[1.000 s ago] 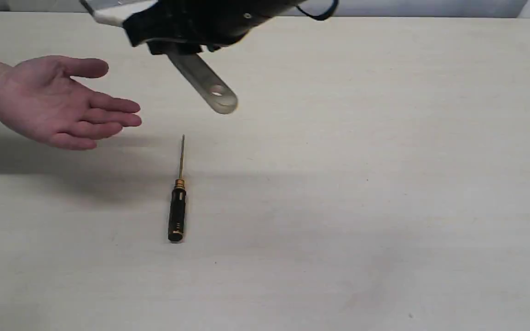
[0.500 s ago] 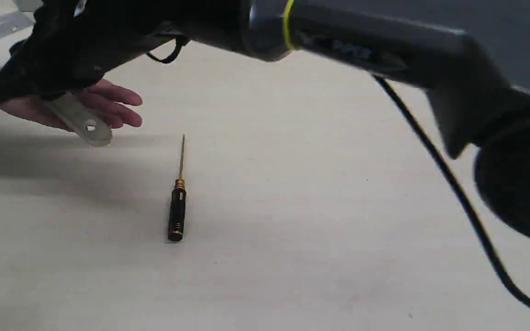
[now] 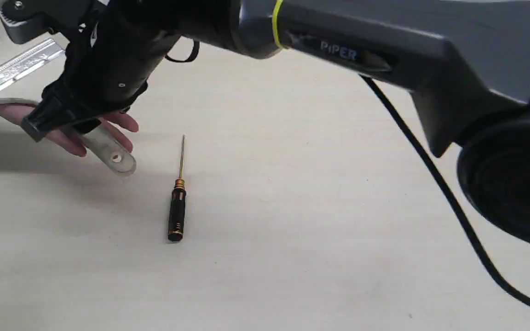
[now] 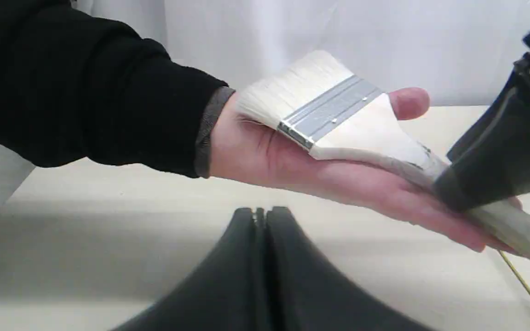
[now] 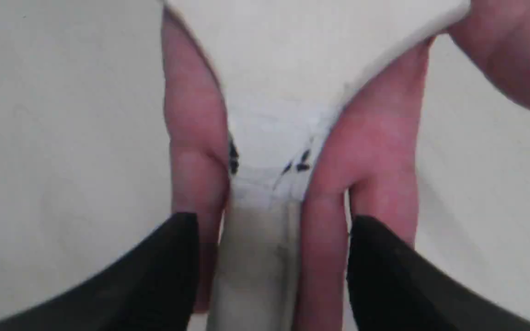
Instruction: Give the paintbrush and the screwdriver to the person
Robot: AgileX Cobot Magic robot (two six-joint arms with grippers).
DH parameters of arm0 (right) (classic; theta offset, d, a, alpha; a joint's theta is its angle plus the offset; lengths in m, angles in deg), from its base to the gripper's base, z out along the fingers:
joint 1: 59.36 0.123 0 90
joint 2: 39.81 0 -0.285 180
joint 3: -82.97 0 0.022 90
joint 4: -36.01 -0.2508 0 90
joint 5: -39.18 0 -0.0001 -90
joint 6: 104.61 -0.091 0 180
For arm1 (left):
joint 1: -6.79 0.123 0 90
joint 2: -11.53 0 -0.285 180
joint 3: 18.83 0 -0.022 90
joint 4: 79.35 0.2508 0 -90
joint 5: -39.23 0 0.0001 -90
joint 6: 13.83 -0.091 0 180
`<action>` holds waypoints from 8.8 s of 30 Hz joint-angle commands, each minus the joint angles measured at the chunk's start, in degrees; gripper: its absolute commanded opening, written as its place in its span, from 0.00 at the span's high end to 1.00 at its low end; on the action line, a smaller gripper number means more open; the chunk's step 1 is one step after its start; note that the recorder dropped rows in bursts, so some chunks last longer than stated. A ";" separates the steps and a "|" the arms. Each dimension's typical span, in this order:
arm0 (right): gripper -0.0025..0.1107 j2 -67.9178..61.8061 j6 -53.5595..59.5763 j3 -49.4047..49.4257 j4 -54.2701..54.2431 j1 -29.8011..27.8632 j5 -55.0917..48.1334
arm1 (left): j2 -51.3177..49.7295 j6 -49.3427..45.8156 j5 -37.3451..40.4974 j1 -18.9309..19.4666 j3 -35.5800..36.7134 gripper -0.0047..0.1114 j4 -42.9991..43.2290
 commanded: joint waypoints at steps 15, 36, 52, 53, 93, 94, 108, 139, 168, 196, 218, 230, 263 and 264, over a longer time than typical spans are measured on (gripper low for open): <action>0.64 7.10 -20.52 -6.55 14.38 -0.04 -24.59 | 0.14 0.12 -0.36 -0.47 0.12 0.96 -0.03; 0.52 -7.87 -25.21 -0.08 12.60 -0.04 -24.59 | 0.14 0.12 -0.33 -0.47 0.12 0.96 -0.25; 0.52 -13.01 -26.89 -0.08 12.49 -0.04 -23.21 | 0.14 0.12 -0.33 -0.47 0.12 0.96 -0.25; 0.52 -13.37 -26.89 -0.08 12.38 -0.04 -23.21 | 0.14 0.12 -0.33 -0.47 0.12 0.96 -0.25; 0.94 9.81 -17.62 -0.56 29.12 9.72 1.52 | 0.14 0.12 -0.32 -0.47 0.12 0.96 -0.25; 0.94 9.14 -19.29 -0.56 29.13 8.53 2.60 | 0.14 0.12 -0.32 -0.47 0.12 0.96 -0.25; 0.70 -0.09 -18.92 -0.56 21.18 3.98 7.12 | 0.14 0.12 -0.32 -0.47 0.12 0.96 -0.14; 0.94 34.56 -25.01 30.83 29.85 5.30 12.17 | 0.14 0.12 -0.36 -0.47 0.12 0.96 -0.14; 0.94 77.11 -24.81 46.45 13.24 5.30 -22.24 | 0.14 0.12 -0.31 -0.47 0.12 0.96 -0.14; 0.94 106.69 -16.81 90.95 13.67 -42.42 32.27 | 0.14 0.12 -0.35 -0.47 0.12 0.96 0.15; 0.94 115.65 -16.81 96.57 13.67 -54.84 29.70 | 0.14 0.12 -0.32 -0.47 0.12 0.96 -0.17; 0.94 125.88 -17.05 106.07 13.67 -58.94 32.88 | 0.14 0.12 -0.47 -0.47 0.12 0.96 -0.17; 0.94 127.04 -10.61 108.74 13.65 -52.13 22.37 | 0.14 0.12 -0.28 -0.47 0.12 0.96 -0.21; 0.94 127.04 -9.94 108.74 13.65 -52.13 22.37 | 0.14 0.12 -0.28 -0.47 0.12 0.96 -0.21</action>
